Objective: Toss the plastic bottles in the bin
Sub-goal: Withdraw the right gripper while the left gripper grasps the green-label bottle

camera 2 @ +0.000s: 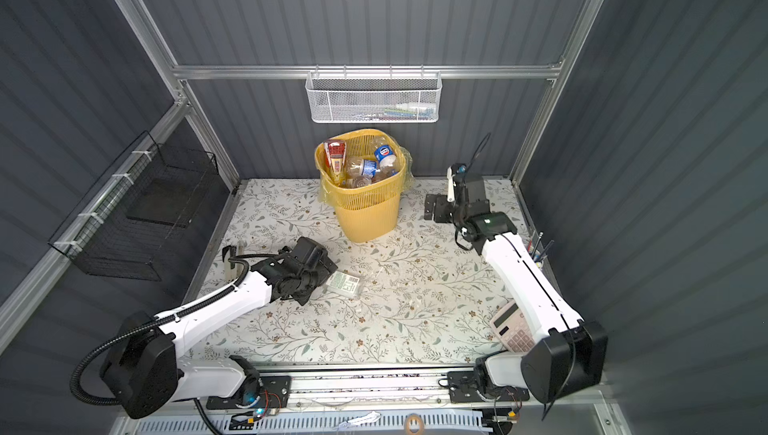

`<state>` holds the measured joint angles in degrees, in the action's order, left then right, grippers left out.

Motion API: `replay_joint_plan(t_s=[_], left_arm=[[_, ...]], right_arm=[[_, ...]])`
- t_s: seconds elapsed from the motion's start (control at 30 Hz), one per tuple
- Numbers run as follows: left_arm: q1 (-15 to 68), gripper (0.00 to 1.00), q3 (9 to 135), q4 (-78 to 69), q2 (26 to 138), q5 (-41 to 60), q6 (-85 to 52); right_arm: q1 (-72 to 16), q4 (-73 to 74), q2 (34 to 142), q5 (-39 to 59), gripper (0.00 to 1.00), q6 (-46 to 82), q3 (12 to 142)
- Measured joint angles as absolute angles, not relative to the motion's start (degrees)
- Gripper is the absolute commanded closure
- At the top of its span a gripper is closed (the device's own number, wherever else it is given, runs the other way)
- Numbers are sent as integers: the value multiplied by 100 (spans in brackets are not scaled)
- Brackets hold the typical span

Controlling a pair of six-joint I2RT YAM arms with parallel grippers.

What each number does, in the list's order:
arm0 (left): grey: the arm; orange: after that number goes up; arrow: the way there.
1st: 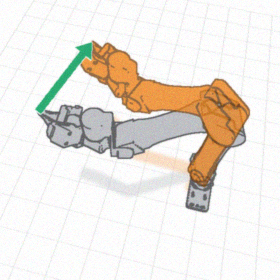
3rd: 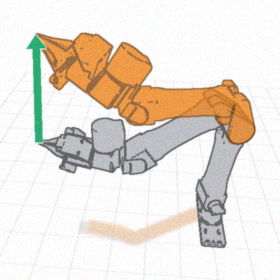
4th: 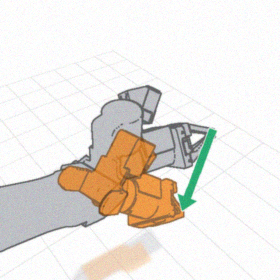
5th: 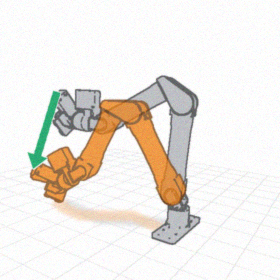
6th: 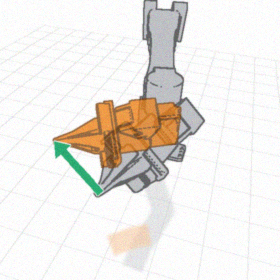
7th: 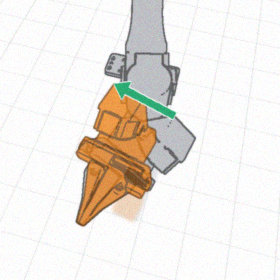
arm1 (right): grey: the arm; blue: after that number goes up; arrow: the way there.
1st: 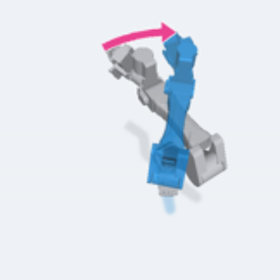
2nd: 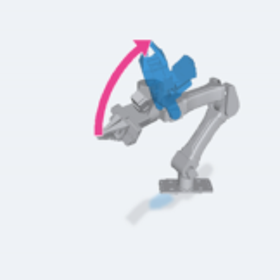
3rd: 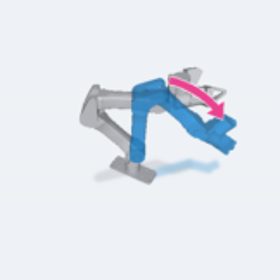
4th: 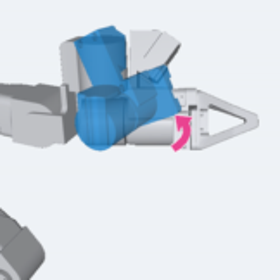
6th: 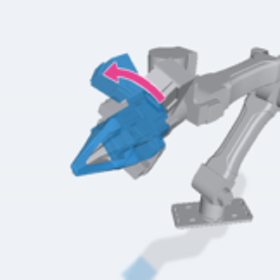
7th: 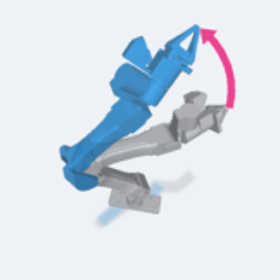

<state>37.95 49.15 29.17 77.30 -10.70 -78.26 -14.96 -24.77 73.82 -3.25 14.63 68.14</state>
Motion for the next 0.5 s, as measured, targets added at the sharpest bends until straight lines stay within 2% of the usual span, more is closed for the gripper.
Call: replay_joint_plan(t_s=[0.13, 0.37, 0.5], left_arm=[[3817, 0, 4952, 2779, 8088, -956, -8016], [3870, 1, 5378, 2580, 8890, -727, -8086], [3870, 10, 5625, 2510, 9391, -589, -8060]], right_arm=[[-1286, -2235, 6718, -329, 1, 1761, 5850], [-902, -2106, 6154, -349, 1, 2152, 4934], [-781, -2102, 5996, -351, 1, 2255, 4762]])
